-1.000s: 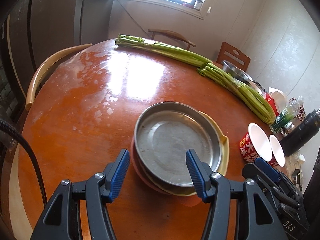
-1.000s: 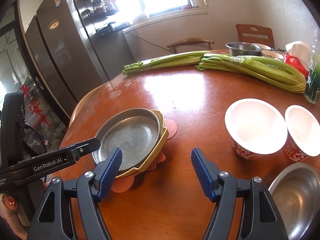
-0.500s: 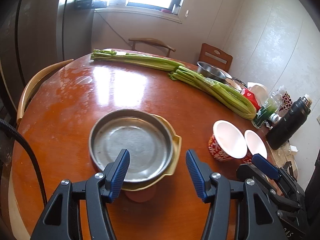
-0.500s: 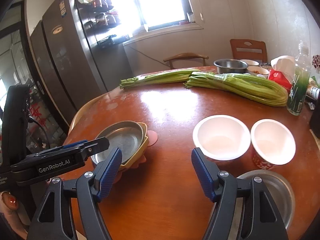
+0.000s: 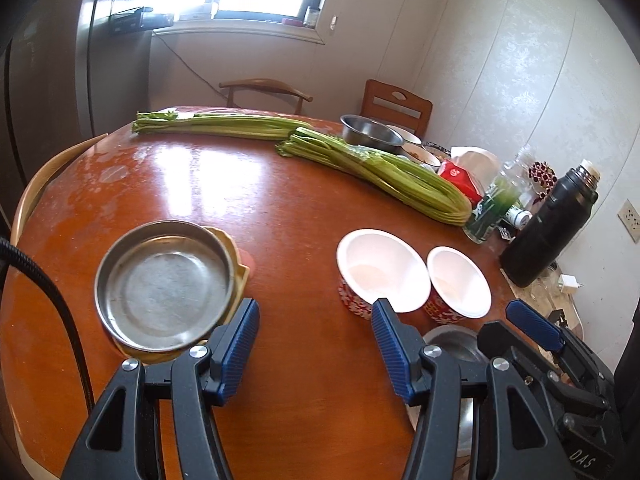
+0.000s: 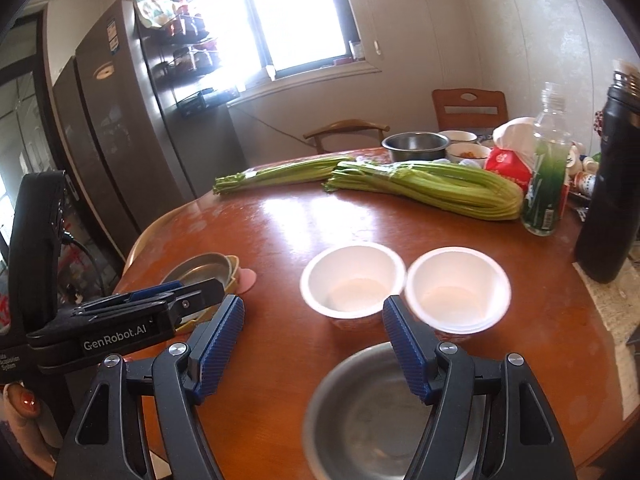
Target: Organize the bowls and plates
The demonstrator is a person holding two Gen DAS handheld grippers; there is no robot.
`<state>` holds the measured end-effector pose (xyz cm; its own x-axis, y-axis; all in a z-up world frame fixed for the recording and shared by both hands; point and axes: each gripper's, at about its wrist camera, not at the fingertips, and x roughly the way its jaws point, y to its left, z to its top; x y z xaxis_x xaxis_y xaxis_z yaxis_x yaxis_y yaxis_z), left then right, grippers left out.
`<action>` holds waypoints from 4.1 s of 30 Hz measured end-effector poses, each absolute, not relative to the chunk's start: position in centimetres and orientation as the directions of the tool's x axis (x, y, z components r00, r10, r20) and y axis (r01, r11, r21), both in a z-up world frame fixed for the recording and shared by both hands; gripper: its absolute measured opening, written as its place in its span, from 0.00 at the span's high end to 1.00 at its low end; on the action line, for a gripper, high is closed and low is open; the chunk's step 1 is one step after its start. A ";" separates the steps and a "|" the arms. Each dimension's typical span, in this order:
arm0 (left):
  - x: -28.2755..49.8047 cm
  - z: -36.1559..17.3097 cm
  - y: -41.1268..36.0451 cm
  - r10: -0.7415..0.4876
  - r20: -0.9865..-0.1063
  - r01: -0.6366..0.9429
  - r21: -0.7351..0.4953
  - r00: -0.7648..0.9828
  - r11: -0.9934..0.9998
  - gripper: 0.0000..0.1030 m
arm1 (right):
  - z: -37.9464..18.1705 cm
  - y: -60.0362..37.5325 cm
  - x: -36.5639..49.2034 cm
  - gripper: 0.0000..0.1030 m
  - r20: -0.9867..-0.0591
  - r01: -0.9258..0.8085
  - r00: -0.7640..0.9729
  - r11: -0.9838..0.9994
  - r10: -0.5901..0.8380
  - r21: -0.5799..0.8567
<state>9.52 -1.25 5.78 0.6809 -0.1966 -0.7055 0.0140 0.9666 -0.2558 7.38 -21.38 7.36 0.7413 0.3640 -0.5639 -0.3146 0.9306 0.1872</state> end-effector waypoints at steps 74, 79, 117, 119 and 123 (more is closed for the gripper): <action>8.9 -1.5 -9.9 -0.357 -0.781 0.163 -0.320 0.512 0.933 0.44 | -0.8 -23.9 5.2 0.27 -0.725 -0.353 0.628 0.934 0.284 0.060; 8.3 -1.4 -8.4 -0.360 -0.774 0.149 -0.333 0.521 0.931 0.44 | -0.7 -22.6 4.9 0.27 -0.723 -0.367 0.624 0.928 0.295 0.062; 5.7 -3.6 -4.1 -0.310 -0.770 0.098 -0.310 0.558 0.946 0.44 | -3.6 -18.7 4.1 0.27 -0.733 -0.386 0.591 0.916 0.336 0.109; 5.8 -3.6 -4.2 -0.304 -0.769 0.094 -0.306 0.562 0.947 0.44 | -3.7 -18.9 4.3 0.27 -0.731 -0.380 0.595 0.918 0.334 0.111; 6.2 -3.6 -4.3 -0.289 -0.772 0.081 -0.297 0.566 0.952 0.44 | -3.9 -19.4 4.8 0.27 -0.726 -0.366 0.607 0.925 0.324 0.106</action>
<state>6.15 -4.34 -3.61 0.5662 -0.2889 -0.7720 0.0811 0.9515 -0.2967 4.78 -19.36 -3.87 0.6067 0.3235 -0.7261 -0.3657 0.9246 0.1064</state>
